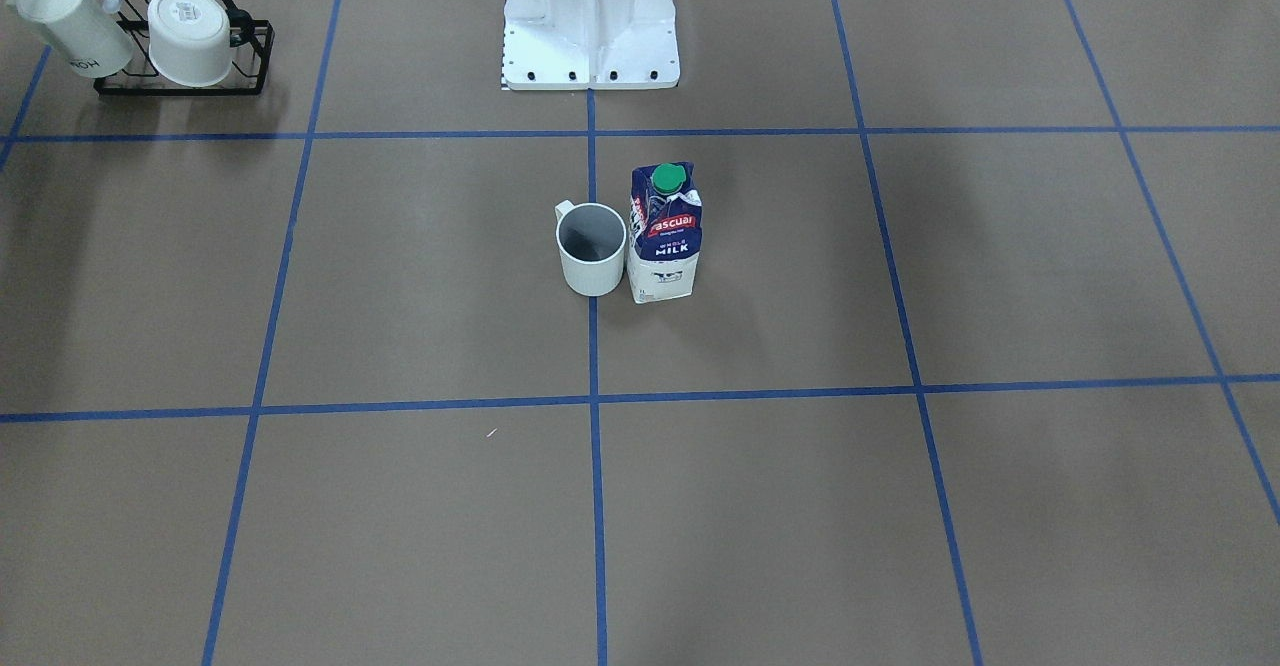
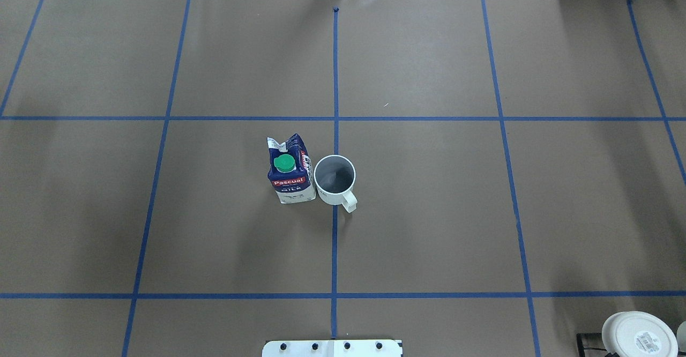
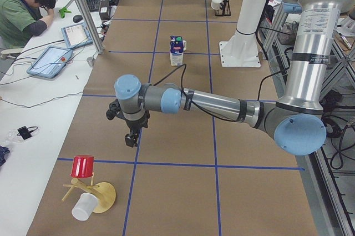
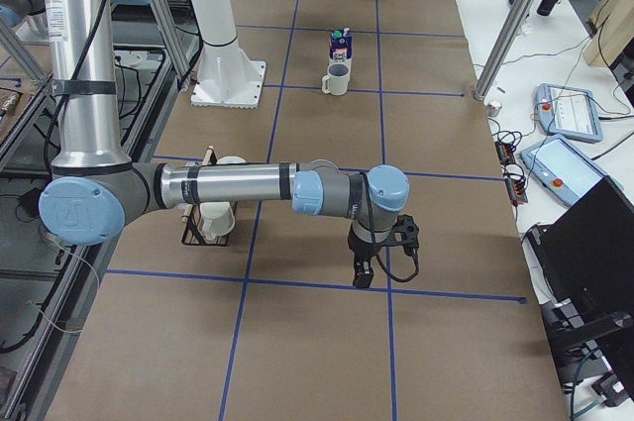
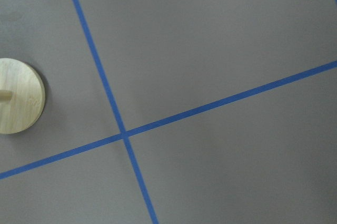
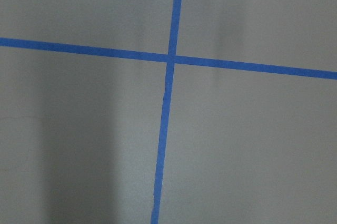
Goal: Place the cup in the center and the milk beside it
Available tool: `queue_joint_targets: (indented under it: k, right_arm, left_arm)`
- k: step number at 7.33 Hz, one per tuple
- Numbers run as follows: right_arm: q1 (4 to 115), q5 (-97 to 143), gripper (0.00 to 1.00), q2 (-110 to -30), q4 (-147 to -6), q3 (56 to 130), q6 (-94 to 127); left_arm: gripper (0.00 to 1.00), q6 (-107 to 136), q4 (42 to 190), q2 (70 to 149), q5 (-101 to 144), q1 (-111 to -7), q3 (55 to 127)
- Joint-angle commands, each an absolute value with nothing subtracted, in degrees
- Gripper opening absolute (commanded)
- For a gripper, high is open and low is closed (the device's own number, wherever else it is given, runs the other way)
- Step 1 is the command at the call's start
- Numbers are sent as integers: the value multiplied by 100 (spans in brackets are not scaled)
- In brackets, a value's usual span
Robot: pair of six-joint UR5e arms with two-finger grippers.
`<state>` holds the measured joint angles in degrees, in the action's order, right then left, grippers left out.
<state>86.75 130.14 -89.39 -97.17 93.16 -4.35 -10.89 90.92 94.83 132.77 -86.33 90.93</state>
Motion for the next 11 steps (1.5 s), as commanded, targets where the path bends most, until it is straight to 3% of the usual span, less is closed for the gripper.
queue_joint_targets:
  k: [1, 3, 5, 11]
  right_arm:
    - [8763, 13008, 100, -9183, -9433, 9299, -431]
    - [8763, 12999, 100, -9246, -9325, 9290, -422]
    - [8754, 12990, 100, -9246, -9325, 9281, -404]
    - [8754, 12990, 100, -9299, -9325, 9281, -378]
  left_arm:
    - [99, -1107, 10017, 9255, 13280, -8683, 8212]
    - [99, -742, 9593, 9105, 13367, -8701, 8505]
    - [99, -659, 8816, 8844, 13342, -8754, 9235]
    - [99, -677, 9078, 8737, 13368, -8815, 9712]
